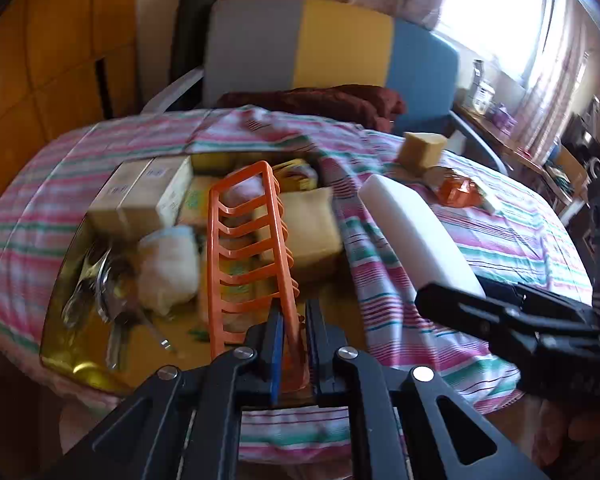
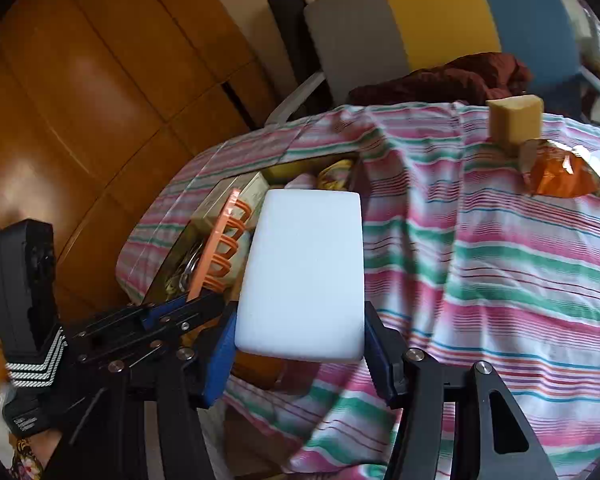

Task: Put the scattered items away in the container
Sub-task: 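Carry the white block and orange rack over the gold tin, then lower the block and rack into the tin and open both tools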

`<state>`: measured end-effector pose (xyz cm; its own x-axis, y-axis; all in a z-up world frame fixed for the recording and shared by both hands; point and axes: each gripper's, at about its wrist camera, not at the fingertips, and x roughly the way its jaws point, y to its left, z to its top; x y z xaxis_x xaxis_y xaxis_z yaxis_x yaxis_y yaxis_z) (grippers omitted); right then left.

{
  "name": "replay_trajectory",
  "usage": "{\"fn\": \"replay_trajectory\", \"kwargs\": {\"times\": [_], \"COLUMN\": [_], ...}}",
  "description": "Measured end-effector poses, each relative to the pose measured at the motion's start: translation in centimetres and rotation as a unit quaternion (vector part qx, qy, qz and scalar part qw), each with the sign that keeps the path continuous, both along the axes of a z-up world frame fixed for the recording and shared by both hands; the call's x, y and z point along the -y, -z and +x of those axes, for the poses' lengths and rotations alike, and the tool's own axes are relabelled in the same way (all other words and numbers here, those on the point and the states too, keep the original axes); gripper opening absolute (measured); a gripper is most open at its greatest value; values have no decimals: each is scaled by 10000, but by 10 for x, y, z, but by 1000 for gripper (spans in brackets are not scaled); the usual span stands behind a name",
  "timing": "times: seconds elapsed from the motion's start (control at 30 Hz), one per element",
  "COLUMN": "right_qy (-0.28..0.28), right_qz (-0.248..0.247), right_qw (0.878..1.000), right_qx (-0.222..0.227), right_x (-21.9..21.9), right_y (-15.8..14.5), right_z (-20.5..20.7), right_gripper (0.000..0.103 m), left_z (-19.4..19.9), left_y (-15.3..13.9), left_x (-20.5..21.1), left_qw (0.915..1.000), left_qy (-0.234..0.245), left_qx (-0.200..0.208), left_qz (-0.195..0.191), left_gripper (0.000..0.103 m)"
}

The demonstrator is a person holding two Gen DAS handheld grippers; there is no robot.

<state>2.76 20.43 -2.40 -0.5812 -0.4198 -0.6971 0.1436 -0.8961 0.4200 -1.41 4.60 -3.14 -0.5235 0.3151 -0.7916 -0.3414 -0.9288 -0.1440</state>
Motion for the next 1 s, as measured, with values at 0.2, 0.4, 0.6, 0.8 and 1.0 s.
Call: {"fn": "replay_trajectory", "kwargs": {"times": [0.2, 0.4, 0.6, 0.8, 1.0], "right_qy": [-108, -9, -110, -581, -636], "right_qz": [-7, -26, 376, 891, 808], "right_qw": [9997, 9996, 9991, 9939, 9947], "right_qx": [239, 273, 132, 307, 16], "right_x": [17, 10, 12, 47, 52], "right_y": [16, 20, 15, 34, 25], "right_z": [-17, -16, -11, -19, -18], "right_gripper": [62, 63, 46, 24, 24], "left_z": [-9, -4, -5, -7, -4], "left_y": [17, 15, 8, 8, 13], "left_x": [11, 25, 48, 60, 55], "left_qw": [9994, 9990, 9960, 9931, 9939], "left_qy": [-180, -302, -772, -1007, -965], "left_qx": [307, 301, 87, 95, 104], "left_qz": [1, 145, 440, 589, 517], "left_gripper": [26, 26, 26, 25, 25]}}
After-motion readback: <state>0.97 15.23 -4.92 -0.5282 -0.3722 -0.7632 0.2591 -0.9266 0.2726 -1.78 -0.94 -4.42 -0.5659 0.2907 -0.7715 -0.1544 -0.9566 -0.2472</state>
